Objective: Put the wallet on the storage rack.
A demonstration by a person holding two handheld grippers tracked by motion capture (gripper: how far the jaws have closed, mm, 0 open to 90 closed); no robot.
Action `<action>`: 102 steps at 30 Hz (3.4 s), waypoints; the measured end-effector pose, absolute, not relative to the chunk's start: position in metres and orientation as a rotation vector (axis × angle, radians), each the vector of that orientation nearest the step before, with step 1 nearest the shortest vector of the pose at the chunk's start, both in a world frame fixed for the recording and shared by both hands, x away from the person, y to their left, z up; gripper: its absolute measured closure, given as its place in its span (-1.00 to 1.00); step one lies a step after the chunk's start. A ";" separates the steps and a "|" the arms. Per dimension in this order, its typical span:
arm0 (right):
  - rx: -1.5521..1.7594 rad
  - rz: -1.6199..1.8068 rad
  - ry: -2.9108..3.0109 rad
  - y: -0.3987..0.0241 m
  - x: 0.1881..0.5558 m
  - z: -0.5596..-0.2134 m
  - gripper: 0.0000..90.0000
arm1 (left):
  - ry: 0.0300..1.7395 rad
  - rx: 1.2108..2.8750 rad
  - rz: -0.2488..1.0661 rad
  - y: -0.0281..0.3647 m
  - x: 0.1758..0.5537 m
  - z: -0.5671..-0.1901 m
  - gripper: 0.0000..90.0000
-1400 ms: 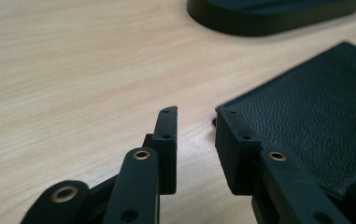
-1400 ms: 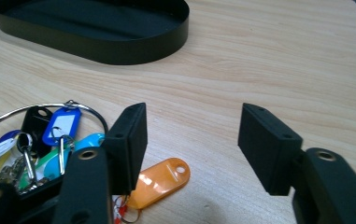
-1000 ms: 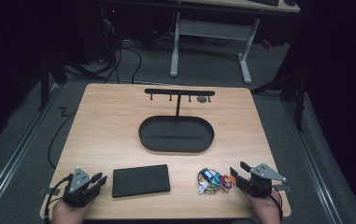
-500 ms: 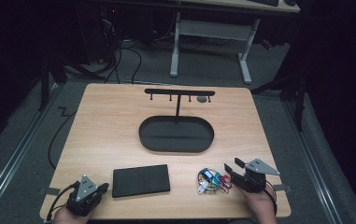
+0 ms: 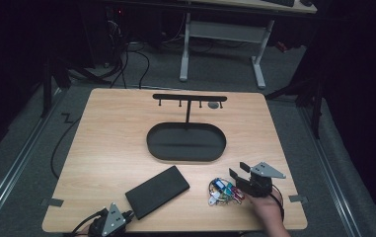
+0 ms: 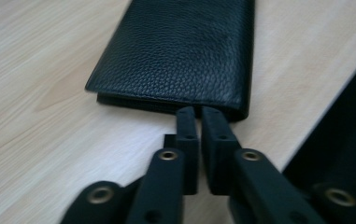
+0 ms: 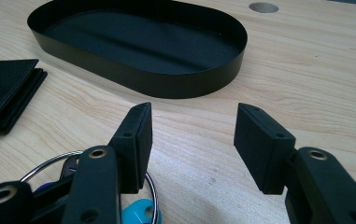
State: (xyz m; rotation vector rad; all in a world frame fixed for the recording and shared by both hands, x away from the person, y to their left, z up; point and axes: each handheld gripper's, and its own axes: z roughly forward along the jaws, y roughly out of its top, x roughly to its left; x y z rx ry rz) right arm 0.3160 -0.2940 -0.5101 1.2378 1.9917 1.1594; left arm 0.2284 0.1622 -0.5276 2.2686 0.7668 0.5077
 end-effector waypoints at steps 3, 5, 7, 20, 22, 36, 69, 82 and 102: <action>1.237 1.163 1.987 -0.296 0.315 -0.510 0.06 | 0.848 2.201 0.510 0.172 0.236 -0.524 0.75; 1.244 1.160 1.982 -0.299 0.312 -0.509 0.06 | 0.875 2.169 0.531 0.182 0.239 -0.521 0.68; 1.257 1.161 1.972 -0.304 0.310 -0.510 0.06 | 0.883 2.144 0.541 0.188 0.241 -0.518 0.57; 1.310 1.120 1.917 -0.329 0.286 -0.511 0.06 | 0.744 2.094 0.516 0.159 0.266 -0.501 0.20; 1.319 1.117 1.910 -0.333 0.283 -0.511 0.06 | 0.728 2.103 0.449 0.149 0.272 -0.499 0.15; 1.329 1.101 1.912 -0.341 0.275 -0.514 0.05 | 0.603 2.228 0.479 0.095 0.276 -0.514 -0.01; 1.309 1.119 1.940 -0.324 0.292 -0.513 0.04 | 0.501 2.301 0.662 0.104 0.258 -0.527 0.27; 1.324 1.132 1.932 -0.328 0.290 -0.513 0.04 | 0.504 2.272 0.657 0.105 0.257 -0.523 0.68; 1.326 1.138 1.925 -0.330 0.291 -0.513 0.04 | 0.571 2.115 0.621 0.131 0.256 -0.501 0.83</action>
